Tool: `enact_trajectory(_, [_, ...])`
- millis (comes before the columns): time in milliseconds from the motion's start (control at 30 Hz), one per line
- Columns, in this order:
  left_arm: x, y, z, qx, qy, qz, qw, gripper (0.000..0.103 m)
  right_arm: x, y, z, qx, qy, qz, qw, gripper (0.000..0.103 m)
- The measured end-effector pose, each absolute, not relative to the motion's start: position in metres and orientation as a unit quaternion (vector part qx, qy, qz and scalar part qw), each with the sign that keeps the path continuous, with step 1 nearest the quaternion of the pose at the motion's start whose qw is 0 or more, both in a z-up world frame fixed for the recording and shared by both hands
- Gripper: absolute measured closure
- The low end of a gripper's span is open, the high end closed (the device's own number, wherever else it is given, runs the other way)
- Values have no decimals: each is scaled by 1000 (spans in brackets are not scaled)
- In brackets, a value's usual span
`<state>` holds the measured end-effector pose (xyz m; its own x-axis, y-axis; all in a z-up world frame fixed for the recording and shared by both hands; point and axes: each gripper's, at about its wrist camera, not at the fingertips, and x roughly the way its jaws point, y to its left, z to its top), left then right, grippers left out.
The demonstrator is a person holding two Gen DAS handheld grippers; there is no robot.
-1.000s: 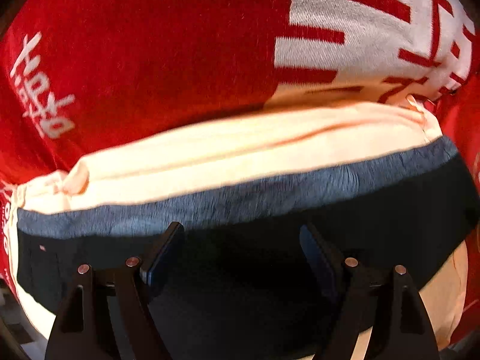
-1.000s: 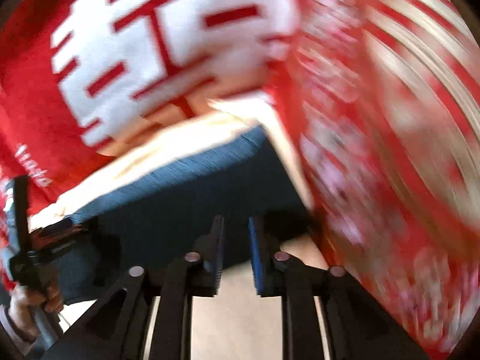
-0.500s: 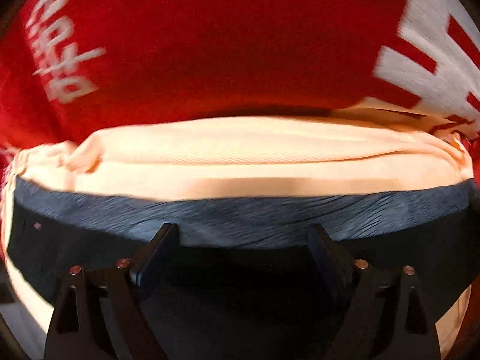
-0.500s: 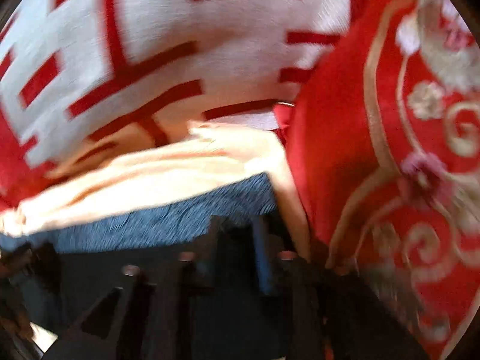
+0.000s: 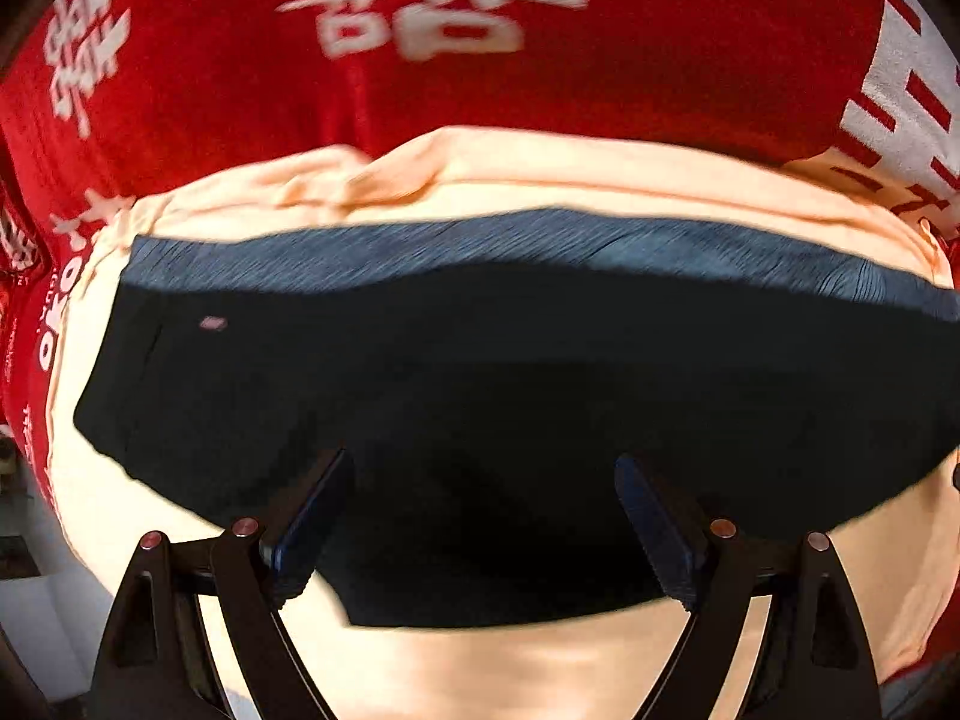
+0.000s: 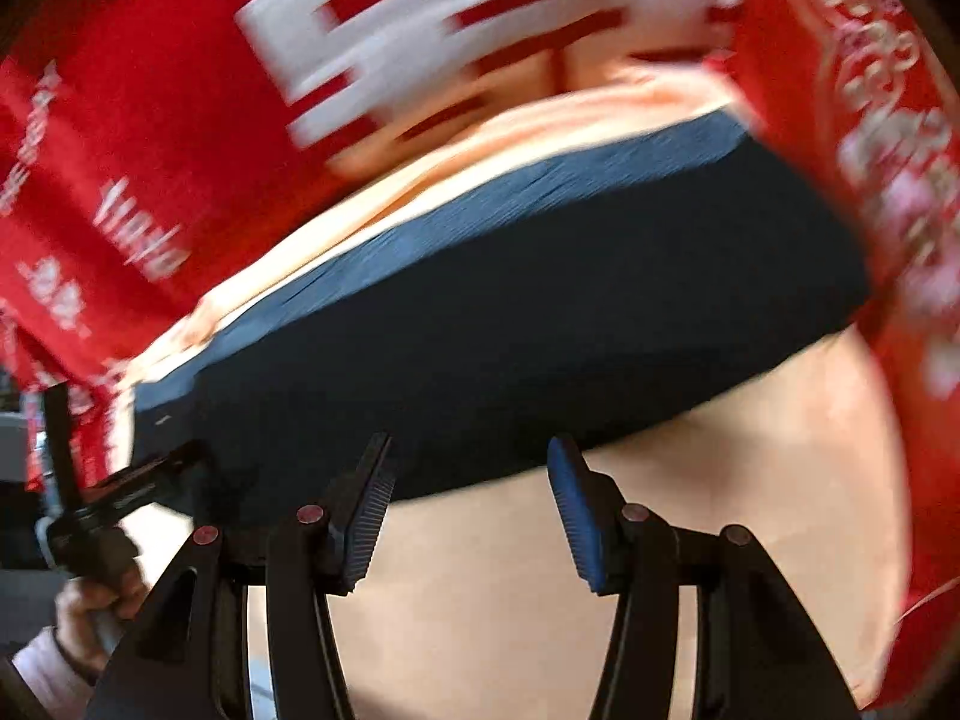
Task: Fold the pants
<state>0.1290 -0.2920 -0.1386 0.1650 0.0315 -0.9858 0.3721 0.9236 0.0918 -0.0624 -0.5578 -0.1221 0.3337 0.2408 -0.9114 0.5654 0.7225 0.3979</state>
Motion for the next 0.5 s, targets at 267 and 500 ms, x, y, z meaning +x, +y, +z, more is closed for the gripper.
enact_trajectory(267, [136,-199,-127,162,645,-120,737,14,-23,-419,-165,473,562,-6,679,47])
enact_trajectory(500, [184,-114,-124,181,625,-103,753,14,1,-355,-200,562,529,14,636,47])
